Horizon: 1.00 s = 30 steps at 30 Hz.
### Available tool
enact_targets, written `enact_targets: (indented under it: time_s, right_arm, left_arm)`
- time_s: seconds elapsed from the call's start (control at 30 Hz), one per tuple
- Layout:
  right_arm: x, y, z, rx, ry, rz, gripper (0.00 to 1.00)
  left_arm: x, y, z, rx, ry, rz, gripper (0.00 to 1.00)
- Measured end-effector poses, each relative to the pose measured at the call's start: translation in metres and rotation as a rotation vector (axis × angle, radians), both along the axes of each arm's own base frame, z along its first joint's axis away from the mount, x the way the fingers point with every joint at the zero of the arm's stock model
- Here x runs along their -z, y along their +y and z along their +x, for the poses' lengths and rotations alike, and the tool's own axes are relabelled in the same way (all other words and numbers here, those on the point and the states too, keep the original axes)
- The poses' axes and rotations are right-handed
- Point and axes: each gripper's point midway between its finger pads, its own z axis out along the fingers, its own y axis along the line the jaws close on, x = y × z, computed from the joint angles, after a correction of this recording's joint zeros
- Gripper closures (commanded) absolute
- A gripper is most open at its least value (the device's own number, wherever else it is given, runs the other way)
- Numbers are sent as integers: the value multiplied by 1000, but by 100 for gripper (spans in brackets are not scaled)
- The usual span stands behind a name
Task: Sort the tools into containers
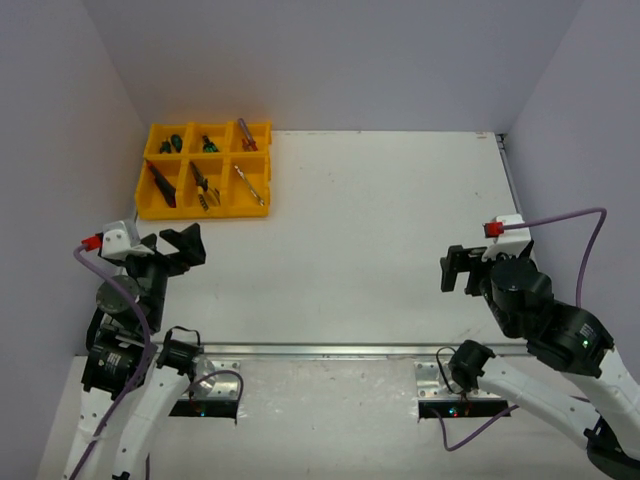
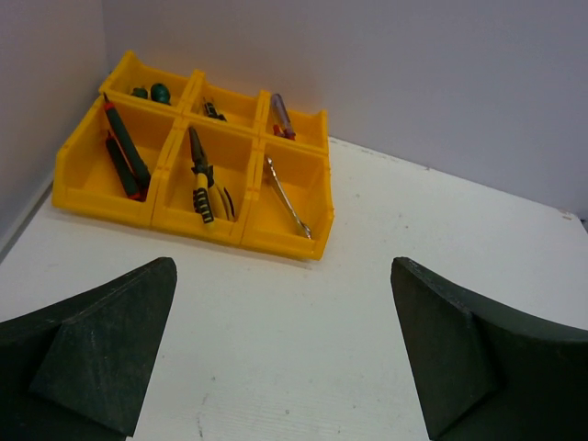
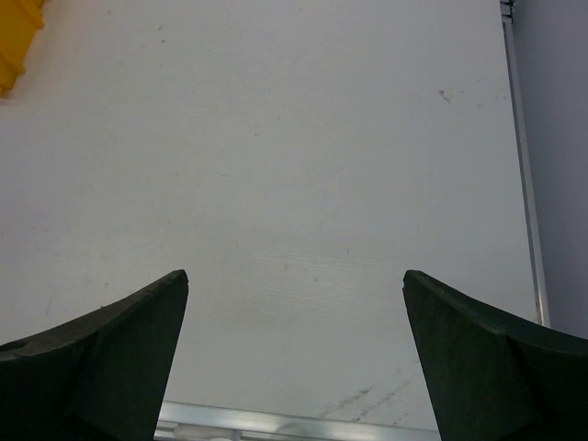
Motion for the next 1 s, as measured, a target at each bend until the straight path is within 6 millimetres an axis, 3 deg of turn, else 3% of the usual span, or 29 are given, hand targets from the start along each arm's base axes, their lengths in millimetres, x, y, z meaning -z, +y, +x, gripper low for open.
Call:
enact_targets:
  time_s: [0.23,1.0]
  right_arm:
    - [14,0,-1,-5,26,-24,1]
    - [26,0,0,7,40,-30,1]
  left_arm:
    - [3,-1,0,8,2,4,0]
    - [5,0,0,-1,-2,3,0]
